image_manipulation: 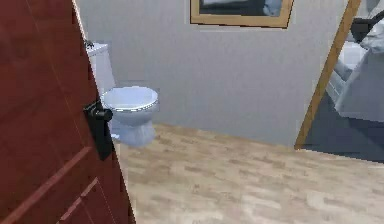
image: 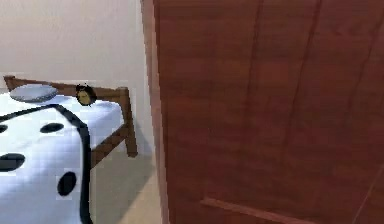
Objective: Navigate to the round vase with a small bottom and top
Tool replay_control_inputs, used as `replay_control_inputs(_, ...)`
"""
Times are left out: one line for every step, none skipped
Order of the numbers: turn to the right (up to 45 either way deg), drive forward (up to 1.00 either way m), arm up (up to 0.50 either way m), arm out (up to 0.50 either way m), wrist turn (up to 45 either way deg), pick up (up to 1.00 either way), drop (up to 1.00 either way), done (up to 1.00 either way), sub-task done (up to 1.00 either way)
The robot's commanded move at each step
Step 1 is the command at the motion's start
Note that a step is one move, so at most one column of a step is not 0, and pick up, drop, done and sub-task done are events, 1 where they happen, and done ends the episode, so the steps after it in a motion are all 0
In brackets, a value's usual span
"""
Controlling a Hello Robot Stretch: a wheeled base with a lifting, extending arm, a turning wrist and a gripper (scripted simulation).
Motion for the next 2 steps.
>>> replay_control_inputs(-45.0,0.0,0.0,0.0,0.0,0.0,0.0,0.0,0.0)
replay_control_inputs(-42.0,0.0,0.0,0.0,0.0,0.0,0.0,0.0,0.0)
